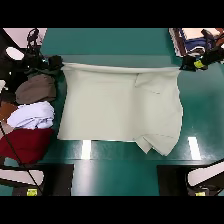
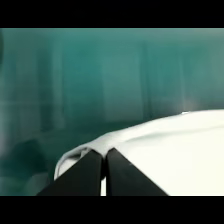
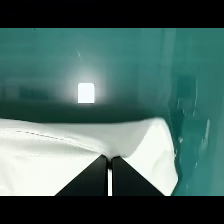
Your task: Fold the shirts.
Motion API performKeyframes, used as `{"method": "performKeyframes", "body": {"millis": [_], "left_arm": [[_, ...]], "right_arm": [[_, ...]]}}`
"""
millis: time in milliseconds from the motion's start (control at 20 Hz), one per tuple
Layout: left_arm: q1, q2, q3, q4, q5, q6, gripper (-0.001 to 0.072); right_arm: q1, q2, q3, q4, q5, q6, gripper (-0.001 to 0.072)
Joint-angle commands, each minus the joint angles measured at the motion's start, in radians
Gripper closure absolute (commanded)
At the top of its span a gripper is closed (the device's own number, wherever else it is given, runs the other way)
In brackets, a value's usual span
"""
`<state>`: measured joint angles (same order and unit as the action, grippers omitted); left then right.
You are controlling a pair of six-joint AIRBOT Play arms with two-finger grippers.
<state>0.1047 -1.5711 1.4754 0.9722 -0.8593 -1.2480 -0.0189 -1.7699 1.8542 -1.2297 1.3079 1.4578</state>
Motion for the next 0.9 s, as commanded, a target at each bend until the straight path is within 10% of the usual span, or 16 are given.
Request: {"method": "performKeyframes", "body": {"millis": [0, 550, 600, 650, 700, 850], "left_arm": [[0.029, -0.012, -0.027, 0.027, -0.163, 0.101, 0.0684], [0.026, -0.012, -0.118, 0.149, -0.286, 0.089, 0.0681], [0.026, -0.012, -0.117, 0.153, -0.306, 0.063, 0.0570], [0.026, -0.012, -0.117, 0.159, -0.322, 0.029, 0.0302], [0.027, -0.011, -0.116, 0.172, -0.344, -0.018, 0.0199], [0.029, 0.012, -0.109, 0.253, -0.467, -0.111, 0.0207]], "right_arm": [[0.020, 0.063, -0.137, -0.005, 0.027, 0.000, 0.0701], [0.041, 0.316, -0.671, 0.001, -0.183, 0.045, 0.0698], [0.041, 0.321, -0.685, 0.007, -0.182, 0.045, 0.0693], [0.040, 0.321, -0.686, 0.010, -0.171, 0.045, 0.0575], [0.035, 0.321, -0.672, 0.007, -0.146, 0.045, 0.0378], [0.000, 0.359, -0.622, 0.007, -0.050, 0.039, 0.0375]]}}
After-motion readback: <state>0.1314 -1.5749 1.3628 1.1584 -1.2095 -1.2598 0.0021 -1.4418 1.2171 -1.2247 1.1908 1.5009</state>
